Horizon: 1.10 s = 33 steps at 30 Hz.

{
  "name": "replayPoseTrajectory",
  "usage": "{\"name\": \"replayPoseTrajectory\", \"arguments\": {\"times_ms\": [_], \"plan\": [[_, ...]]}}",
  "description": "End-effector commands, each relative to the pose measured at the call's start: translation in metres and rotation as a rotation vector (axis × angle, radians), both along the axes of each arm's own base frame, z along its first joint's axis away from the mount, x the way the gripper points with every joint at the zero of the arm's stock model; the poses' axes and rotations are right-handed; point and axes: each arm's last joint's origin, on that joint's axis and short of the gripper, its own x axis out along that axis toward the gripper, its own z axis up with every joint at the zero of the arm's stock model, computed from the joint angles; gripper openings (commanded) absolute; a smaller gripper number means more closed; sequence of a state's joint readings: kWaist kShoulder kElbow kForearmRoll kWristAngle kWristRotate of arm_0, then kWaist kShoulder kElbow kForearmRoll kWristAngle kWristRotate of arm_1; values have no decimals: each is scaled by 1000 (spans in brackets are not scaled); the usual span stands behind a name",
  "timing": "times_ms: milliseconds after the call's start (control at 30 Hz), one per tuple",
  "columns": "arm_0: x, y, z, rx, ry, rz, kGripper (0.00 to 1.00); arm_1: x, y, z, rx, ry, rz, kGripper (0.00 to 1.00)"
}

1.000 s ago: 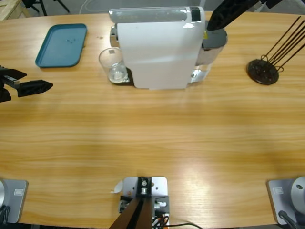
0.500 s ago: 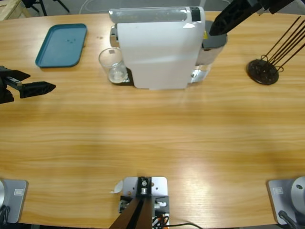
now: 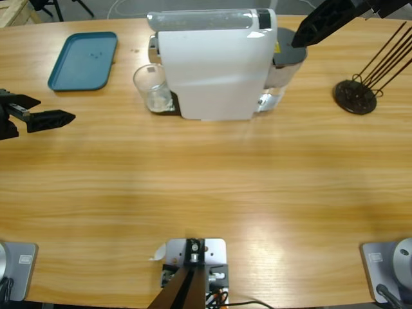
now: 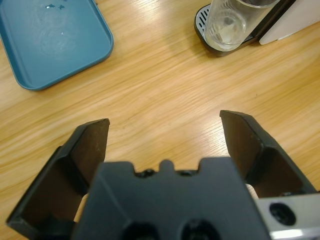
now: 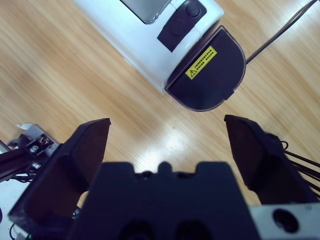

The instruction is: Pour coffee

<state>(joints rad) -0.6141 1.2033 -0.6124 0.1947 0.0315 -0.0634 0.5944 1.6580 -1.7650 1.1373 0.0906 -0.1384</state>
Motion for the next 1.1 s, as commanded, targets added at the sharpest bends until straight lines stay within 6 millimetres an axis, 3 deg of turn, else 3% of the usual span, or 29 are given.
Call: {"name": "replayPoseTrajectory", "arguments": {"times_ms": [33, 433, 1100], "plan": [[-3, -2, -12, 3, 33, -50, 968, -7, -1, -6, -17, 37, 4, 1000], [-20, 4, -1, -87, -23, -148, 968, -7, -1, -6, -24, 38, 5, 1000], [-22, 6, -3, -77, -80, -188, 964, -4, 1, -10, -37, 54, 9, 1000]]}}
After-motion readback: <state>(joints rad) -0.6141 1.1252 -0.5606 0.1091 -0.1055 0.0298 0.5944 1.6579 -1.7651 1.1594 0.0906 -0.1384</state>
